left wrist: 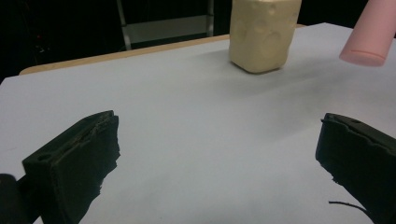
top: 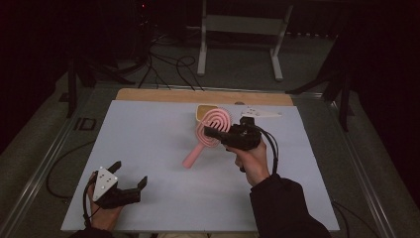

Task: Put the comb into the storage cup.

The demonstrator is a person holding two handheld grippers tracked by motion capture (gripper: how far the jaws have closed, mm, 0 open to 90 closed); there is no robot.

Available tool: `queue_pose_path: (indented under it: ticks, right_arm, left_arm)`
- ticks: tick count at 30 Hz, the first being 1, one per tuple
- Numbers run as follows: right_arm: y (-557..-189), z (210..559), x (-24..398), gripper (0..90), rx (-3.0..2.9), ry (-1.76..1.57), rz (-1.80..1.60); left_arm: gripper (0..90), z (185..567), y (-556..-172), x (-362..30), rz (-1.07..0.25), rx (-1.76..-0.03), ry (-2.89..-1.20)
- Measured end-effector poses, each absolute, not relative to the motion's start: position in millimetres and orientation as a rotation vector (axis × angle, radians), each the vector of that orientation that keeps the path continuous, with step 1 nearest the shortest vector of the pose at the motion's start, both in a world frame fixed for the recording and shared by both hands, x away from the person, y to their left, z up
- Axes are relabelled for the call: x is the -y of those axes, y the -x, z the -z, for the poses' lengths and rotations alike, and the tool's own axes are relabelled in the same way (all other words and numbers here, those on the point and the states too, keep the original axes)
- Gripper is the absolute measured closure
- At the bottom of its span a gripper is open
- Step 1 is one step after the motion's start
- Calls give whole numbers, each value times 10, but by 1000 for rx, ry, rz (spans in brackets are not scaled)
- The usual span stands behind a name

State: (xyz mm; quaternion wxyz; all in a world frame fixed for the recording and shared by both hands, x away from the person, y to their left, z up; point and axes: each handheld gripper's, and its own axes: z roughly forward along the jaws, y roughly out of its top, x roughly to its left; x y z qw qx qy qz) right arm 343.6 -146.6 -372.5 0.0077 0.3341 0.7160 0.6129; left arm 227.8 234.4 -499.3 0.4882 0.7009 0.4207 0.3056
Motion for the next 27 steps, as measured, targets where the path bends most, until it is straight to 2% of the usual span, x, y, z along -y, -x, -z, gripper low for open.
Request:
queue_pose_path:
  ticks: [27]
  right_arm:
    - [-3682,3605,1559,635,-2185,-1074,-1872]
  left_arm:
    - [0,4994,-2272,-2315,-749,-1012,-1708]
